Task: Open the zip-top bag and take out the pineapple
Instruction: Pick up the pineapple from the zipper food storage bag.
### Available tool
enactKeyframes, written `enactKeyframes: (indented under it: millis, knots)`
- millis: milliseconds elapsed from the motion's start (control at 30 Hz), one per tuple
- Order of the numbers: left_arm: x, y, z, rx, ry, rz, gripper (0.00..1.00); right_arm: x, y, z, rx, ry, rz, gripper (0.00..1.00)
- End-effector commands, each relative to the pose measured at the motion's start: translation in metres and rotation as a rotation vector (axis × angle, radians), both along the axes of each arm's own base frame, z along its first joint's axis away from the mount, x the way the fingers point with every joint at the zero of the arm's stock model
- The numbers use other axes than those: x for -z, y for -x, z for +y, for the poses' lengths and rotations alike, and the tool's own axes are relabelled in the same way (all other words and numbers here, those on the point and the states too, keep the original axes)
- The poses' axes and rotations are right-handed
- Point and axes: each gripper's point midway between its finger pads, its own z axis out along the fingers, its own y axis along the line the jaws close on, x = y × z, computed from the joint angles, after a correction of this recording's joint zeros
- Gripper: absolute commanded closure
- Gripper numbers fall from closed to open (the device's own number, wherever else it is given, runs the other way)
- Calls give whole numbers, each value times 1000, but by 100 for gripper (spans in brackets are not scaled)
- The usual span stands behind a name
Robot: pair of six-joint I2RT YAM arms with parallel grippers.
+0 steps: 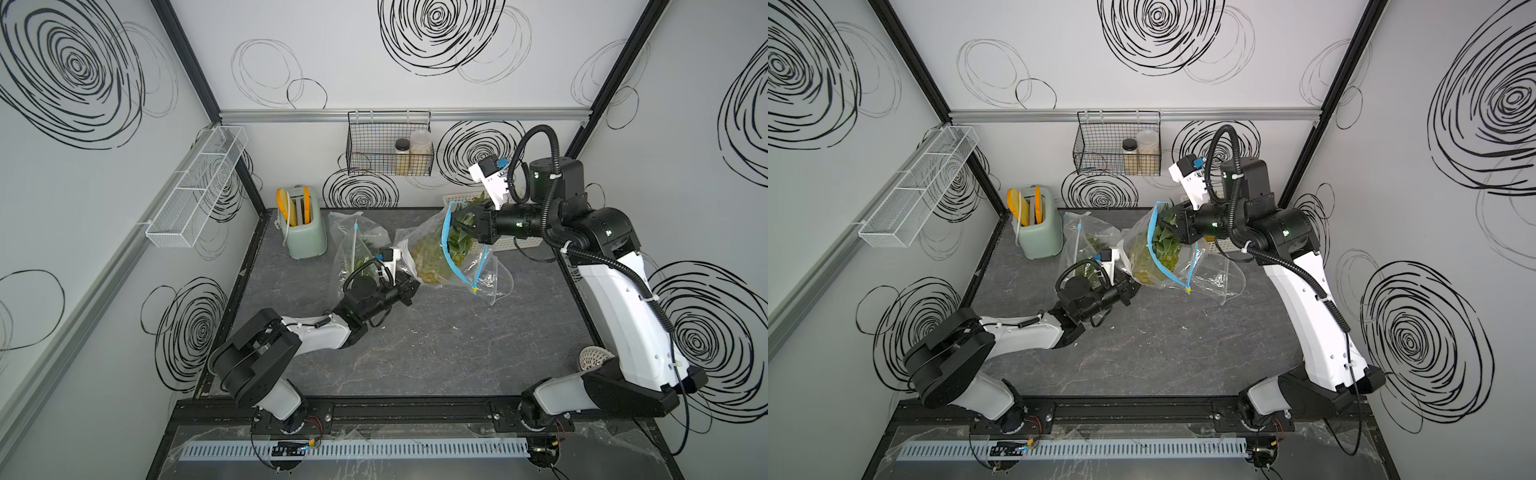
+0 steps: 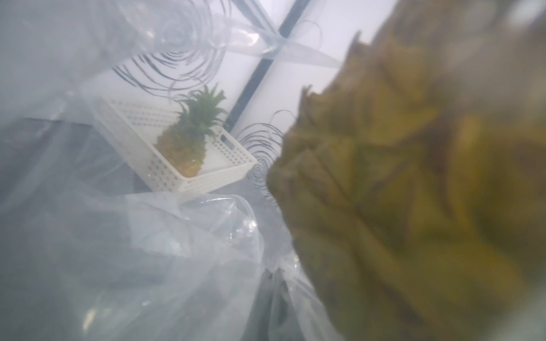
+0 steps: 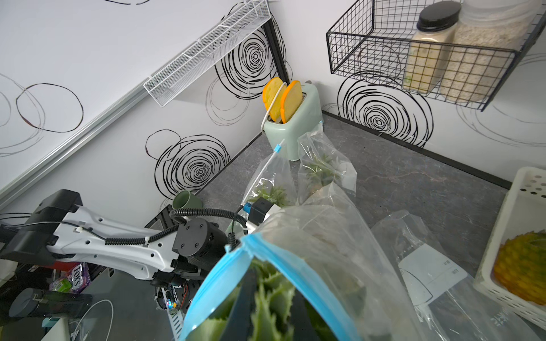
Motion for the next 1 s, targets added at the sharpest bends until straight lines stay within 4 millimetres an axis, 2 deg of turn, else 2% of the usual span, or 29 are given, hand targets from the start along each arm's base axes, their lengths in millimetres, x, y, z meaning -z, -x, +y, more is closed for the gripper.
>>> enactKeyframes:
  millis: [0,233,533,800,867,967]
  knots:
    - [25,-44,36,-230,-166,52,100,-37,23,-2,-47,-75,-71,100]
    - [41,-89,57,-368,-225,109,100,-53,33,-10,-39,-87,-104,100]
    - [53,-125,57,-426,-259,134,100,-64,48,-19,-32,-106,-125,100]
    - [40,-157,57,-490,-258,127,100,-64,57,-22,-42,-109,-120,100]
    - [35,-161,59,-486,-217,142,100,-57,58,-21,-50,-101,-105,100]
    - [17,-164,60,-488,-153,121,100,-40,56,-21,-51,-81,-78,100]
